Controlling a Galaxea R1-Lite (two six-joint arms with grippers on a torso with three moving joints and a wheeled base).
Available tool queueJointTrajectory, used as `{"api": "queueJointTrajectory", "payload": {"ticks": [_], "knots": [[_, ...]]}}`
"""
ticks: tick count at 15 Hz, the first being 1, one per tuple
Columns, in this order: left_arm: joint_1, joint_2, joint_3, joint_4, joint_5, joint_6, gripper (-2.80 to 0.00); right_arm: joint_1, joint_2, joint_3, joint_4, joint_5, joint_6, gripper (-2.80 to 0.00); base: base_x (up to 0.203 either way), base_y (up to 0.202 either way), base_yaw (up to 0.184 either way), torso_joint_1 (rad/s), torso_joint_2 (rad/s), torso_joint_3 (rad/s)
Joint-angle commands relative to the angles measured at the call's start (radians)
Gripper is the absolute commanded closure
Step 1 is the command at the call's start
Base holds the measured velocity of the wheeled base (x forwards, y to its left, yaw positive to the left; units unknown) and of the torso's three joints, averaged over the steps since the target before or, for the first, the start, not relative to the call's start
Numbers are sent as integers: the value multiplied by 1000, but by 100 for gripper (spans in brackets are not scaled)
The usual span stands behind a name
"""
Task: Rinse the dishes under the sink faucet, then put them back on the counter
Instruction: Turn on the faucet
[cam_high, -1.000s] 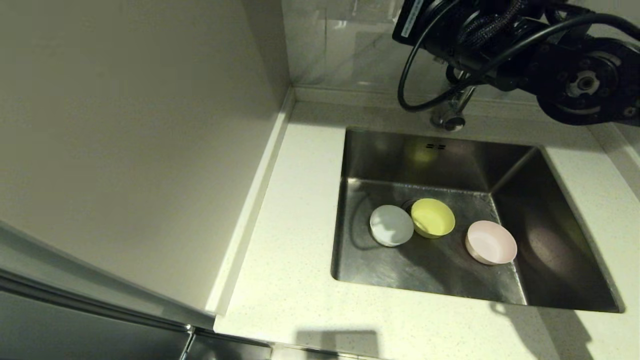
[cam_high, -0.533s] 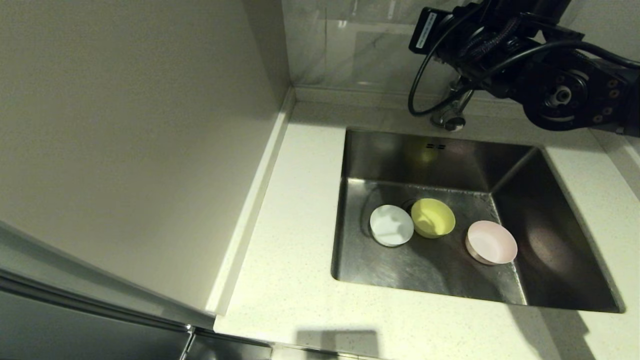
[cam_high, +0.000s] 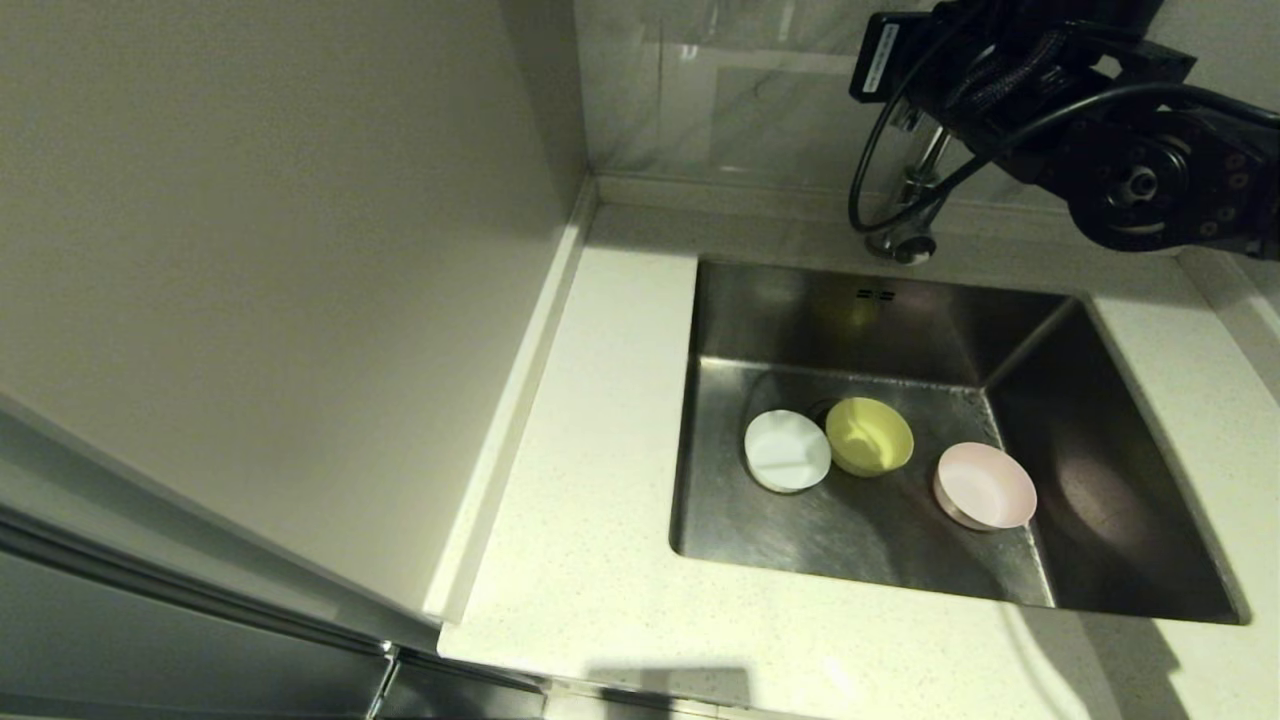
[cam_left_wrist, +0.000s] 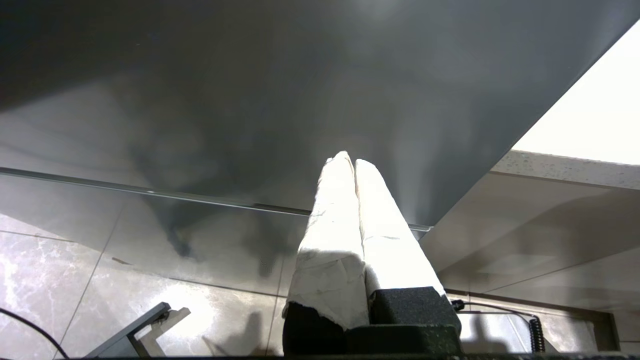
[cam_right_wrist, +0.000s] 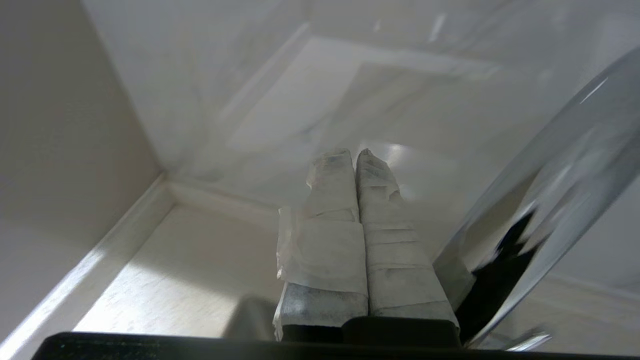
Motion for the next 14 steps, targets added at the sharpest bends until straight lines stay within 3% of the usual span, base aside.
{"api": "queueJointTrajectory", "payload": {"ticks": [1,8,11,14], "knots": [[0,-2,0,0,0,-1,0,-40,-20,1,-1,-12,-3,0,0,0,0,0,0,0],[0,-2,0,0,0,-1,0,-17,-71,49,2,50,12,0,0,0,0,0,0,0],[0,-2,0,1,0,-1,0,41,-95,65,3,151,132,0,0,0,0,0,0,0],[0,-2,0,0,0,-1,0,80,-102,62,-2,201,199,0,0,0,0,0,0,0]]}}
